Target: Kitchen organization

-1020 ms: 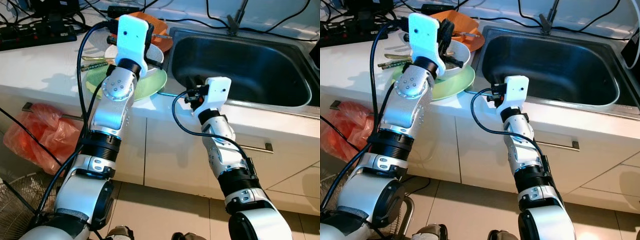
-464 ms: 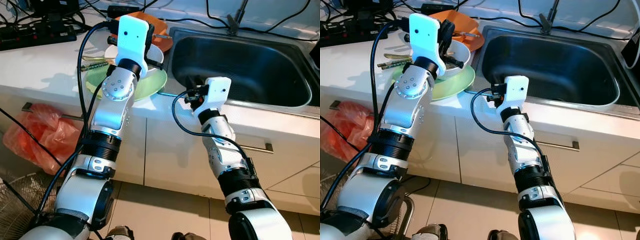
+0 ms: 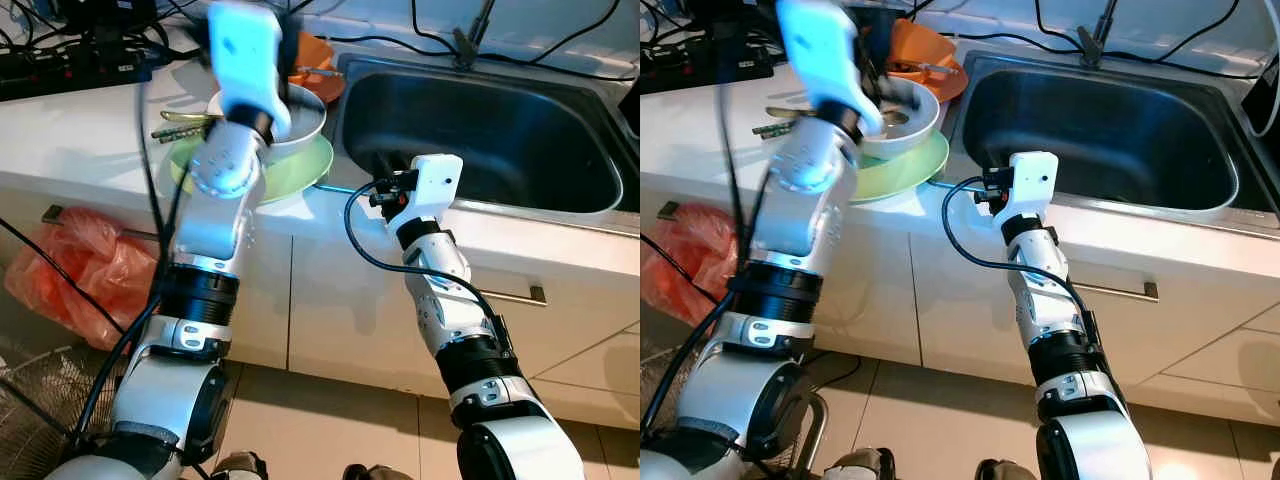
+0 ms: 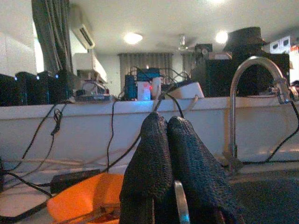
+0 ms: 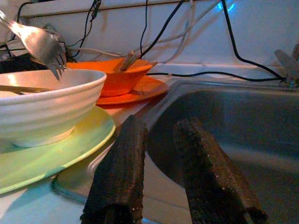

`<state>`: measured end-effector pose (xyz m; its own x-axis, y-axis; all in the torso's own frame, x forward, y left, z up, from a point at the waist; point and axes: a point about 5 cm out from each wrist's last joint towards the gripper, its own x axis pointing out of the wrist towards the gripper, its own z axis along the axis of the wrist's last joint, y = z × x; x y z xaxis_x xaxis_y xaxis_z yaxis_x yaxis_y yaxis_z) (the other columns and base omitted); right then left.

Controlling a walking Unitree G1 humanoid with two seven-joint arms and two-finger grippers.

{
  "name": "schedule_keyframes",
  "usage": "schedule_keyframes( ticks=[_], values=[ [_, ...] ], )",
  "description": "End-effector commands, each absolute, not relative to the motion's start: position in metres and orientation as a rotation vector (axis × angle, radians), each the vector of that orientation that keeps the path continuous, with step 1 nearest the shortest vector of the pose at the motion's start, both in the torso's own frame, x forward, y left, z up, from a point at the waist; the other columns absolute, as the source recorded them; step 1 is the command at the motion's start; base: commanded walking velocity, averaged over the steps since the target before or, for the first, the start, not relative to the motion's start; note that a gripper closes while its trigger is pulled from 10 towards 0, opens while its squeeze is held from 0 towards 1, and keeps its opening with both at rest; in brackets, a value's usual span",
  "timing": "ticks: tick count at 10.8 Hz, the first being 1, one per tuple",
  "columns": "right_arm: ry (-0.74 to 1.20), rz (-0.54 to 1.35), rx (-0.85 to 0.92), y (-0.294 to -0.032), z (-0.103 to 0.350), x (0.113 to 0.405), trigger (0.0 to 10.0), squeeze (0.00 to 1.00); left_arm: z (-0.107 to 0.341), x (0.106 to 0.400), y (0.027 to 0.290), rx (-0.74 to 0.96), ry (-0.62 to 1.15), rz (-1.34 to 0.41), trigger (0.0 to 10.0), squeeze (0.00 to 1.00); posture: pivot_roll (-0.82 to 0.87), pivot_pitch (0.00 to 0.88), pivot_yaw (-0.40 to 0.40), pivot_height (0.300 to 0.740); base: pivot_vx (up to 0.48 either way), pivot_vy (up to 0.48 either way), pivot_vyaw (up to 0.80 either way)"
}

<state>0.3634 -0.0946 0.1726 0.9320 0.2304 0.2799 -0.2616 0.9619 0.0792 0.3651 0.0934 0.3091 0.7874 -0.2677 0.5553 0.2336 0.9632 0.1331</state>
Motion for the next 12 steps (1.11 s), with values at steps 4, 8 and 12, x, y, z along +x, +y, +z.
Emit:
schedule_keyframes(
  ticks=[4,8,12],
  values=[
    [-0.283,0.236,0.122,-0.097,0.175,0.365,10.0,0.0,0.296,0.359,0.093,0.061,-0.592,-0.287,10.0,0.0,0.07,0.099,-0.054,0.74,0.0,0.0,0.0],
    [-0.319,0.23,0.138,-0.099,0.18,0.364,10.0,0.0,0.316,0.34,0.086,-0.006,-0.758,-0.369,10.0,0.0,0.07,0.096,-0.056,0.74,0.0,0.0,0.0],
    [-0.361,0.235,0.151,-0.097,0.187,0.363,10.0,0.0,0.316,0.336,0.065,-0.049,-0.758,-0.508,10.0,0.0,0.07,0.085,-0.047,0.74,0.0,0.0,0.0]
  ],
)
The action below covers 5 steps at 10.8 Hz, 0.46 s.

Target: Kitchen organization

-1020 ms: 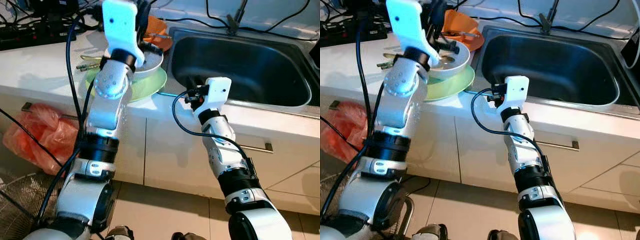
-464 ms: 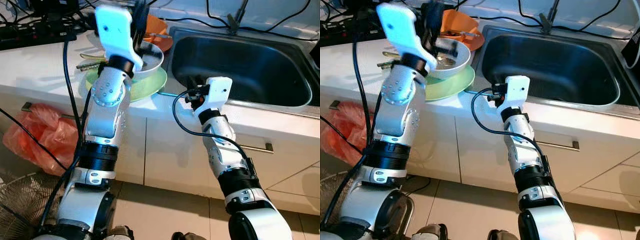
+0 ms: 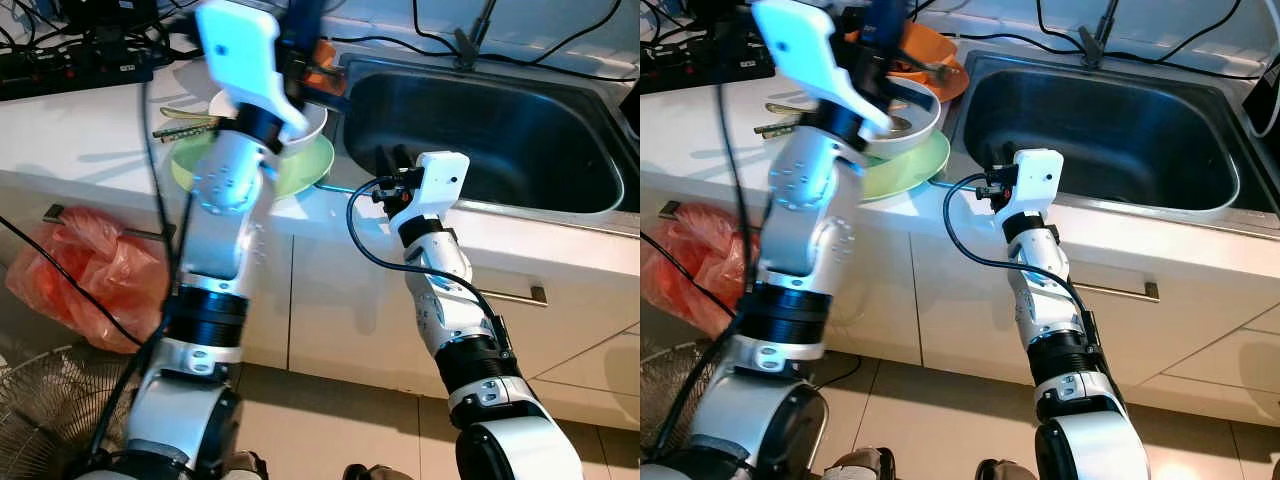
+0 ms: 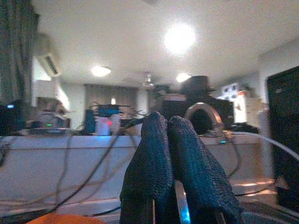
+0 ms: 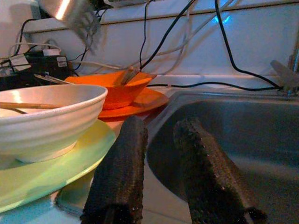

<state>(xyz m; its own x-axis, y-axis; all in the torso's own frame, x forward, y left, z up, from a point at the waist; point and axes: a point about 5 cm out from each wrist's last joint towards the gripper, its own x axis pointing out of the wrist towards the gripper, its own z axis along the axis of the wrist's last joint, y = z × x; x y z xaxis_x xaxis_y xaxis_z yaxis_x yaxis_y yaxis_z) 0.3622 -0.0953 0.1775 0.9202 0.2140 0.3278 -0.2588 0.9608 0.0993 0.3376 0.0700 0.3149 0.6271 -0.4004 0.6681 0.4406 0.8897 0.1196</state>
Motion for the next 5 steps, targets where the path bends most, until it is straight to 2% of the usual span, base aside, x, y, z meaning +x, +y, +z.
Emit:
schedule_keyframes(
  ticks=[1,4,5],
  values=[
    [-0.367,0.232,0.152,-0.0987,0.1882,0.3631,10.0,0.0,0.3157,0.3348,0.0608,-0.069,-0.753,-0.533,10.0,0.0,0.06,0.082,-0.045,0.74,0.0,0.0,0.0],
    [-0.38,0.233,0.158,-0.0979,0.1904,0.3625,10.0,0.0,0.3158,0.3367,0.0558,-0.185,-0.727,-0.582,10.0,0.0,0.06,0.084,-0.041,0.74,0.0,0.0,0.0],
    [-0.383,0.236,0.161,-0.0975,0.191,0.3621,10.0,0.03,0.3143,0.3373,0.0548,-0.188,-0.721,-0.586,10.0,0.0,0.06,0.087,-0.04,0.74,0.0,0.0,0.0]
  ],
)
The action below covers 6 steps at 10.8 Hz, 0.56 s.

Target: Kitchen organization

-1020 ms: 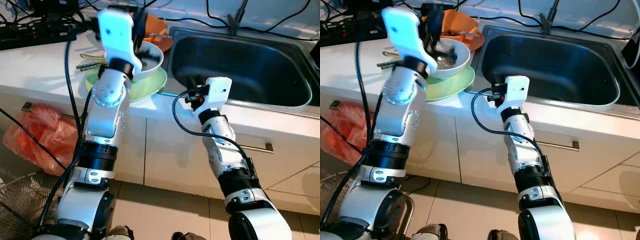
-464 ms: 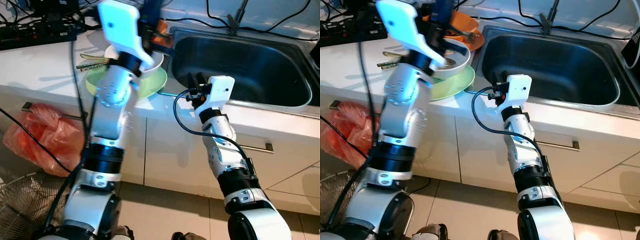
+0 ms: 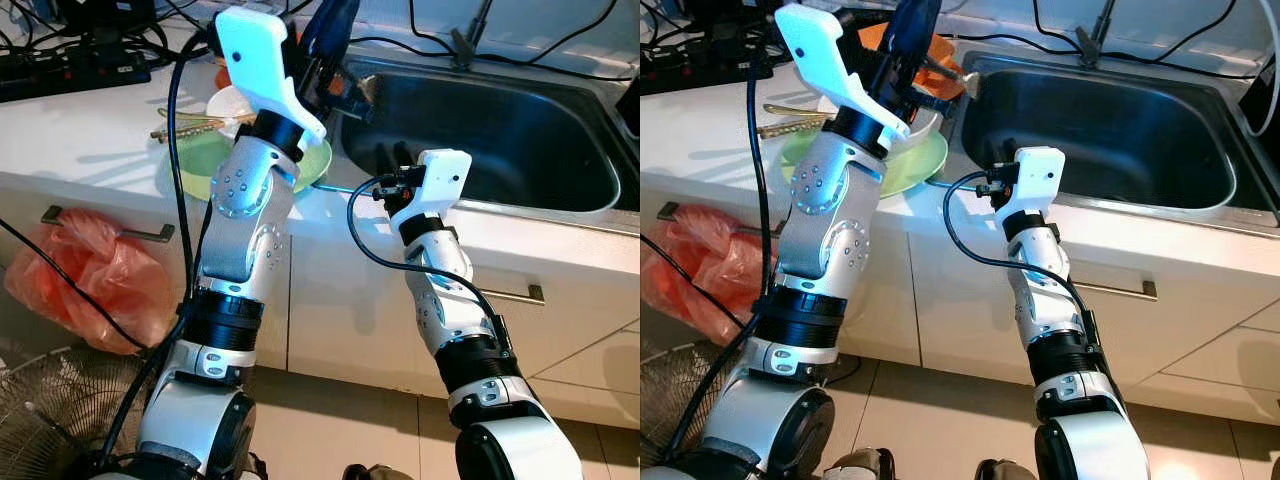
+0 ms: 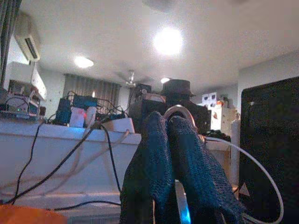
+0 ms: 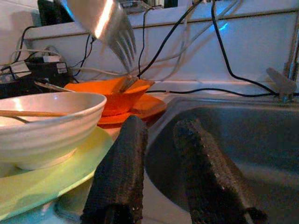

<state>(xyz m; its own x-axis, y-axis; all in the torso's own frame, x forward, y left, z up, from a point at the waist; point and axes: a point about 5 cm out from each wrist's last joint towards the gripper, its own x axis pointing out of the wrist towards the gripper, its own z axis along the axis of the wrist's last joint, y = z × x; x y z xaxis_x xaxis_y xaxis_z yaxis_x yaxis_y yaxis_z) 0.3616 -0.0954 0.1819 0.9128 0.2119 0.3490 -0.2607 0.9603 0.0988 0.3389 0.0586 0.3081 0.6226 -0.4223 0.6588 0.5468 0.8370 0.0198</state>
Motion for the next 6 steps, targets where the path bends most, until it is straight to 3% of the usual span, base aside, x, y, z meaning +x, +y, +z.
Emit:
schedule_keyframes(
  ticks=[1,3,5,6],
  values=[
    [-0.384,0.232,0.16,-0.0985,0.1911,0.3619,10.0,0.4,0.3126,0.3381,0.0545,-0.196,-0.712,-0.589,10.0,0.0,0.06,0.09,-0.039,0.74,0.0,0.0,0.0],
    [-0.382,0.228,0.157,-0.0989,0.1909,0.3621,10.0,0.0,0.3107,0.3397,0.056,-0.194,-0.702,-0.588,10.0,0.0,0.06,0.092,-0.038,0.74,0.0,0.0,0.0],
    [-0.387,0.233,0.162,-0.0982,0.1917,0.3617,10.0,0.0,0.3086,0.3409,0.0556,-0.196,-0.691,-0.591,10.0,0.0,0.06,0.091,-0.038,0.74,0.0,0.0,0.0],
    [-0.39,0.231,0.17,-0.0985,0.1922,0.3615,10.0,1.0,0.3079,0.3412,0.0552,-0.195,-0.688,-0.592,10.0,0.0,0.06,0.091,-0.037,0.74,0.0,0.0,0.0]
  ],
)
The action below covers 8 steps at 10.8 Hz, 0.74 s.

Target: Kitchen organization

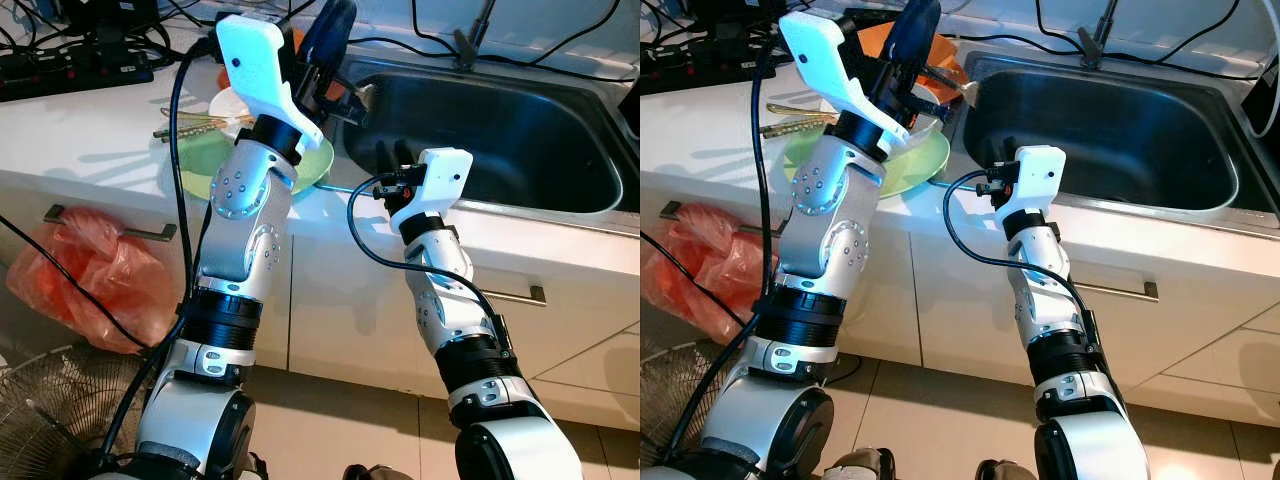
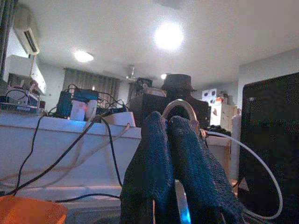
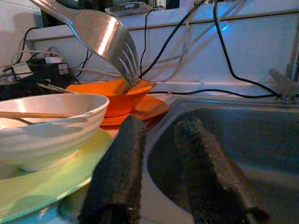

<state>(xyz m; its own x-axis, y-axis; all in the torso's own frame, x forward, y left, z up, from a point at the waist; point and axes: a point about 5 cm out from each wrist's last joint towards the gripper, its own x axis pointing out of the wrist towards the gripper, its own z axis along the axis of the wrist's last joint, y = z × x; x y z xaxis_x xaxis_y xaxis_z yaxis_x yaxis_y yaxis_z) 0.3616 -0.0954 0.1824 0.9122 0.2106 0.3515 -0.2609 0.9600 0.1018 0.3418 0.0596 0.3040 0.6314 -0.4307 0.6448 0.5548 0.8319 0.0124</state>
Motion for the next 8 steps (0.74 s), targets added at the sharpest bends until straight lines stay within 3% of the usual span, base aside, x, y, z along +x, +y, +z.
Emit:
schedule_keyframes(
  ticks=[1,5,6,7,8],
  values=[
    [-0.394,0.229,0.174,-0.099,0.193,0.361,10.0,1.0,0.307,0.342,0.055,-0.193,-0.684,-0.594,10.0,0.0,0.06,0.09,-0.037,0.74,0.0,0.0,0.0],
    [-0.413,0.222,0.171,-0.1,0.197,0.361,10.0,1.0,0.302,0.343,0.052,-0.195,-0.659,-0.614,10.0,0.0,0.06,0.092,-0.032,0.74,0.0,0.0,0.0],
    [-0.438,0.237,0.135,-0.098,0.201,0.359,10.0,0.82,0.3,0.343,0.05,-0.197,-0.65,-0.622,10.0,0.0,0.05,0.093,-0.031,0.74,0.0,0.0,0.0],
    [-0.462,0.258,0.138,-0.094,0.208,0.358,10.0,0.0,0.299,0.343,0.048,-0.197,-0.644,-0.632,10.0,0.0,0.05,0.093,-0.029,0.74,0.0,0.0,0.0],
    [-0.476,0.273,0.142,-0.092,0.211,0.357,10.0,0.0,0.298,0.342,0.047,-0.197,-0.642,-0.639,10.0,0.0,0.05,0.094,-0.028,0.74,0.0,0.0,0.0]
  ],
)
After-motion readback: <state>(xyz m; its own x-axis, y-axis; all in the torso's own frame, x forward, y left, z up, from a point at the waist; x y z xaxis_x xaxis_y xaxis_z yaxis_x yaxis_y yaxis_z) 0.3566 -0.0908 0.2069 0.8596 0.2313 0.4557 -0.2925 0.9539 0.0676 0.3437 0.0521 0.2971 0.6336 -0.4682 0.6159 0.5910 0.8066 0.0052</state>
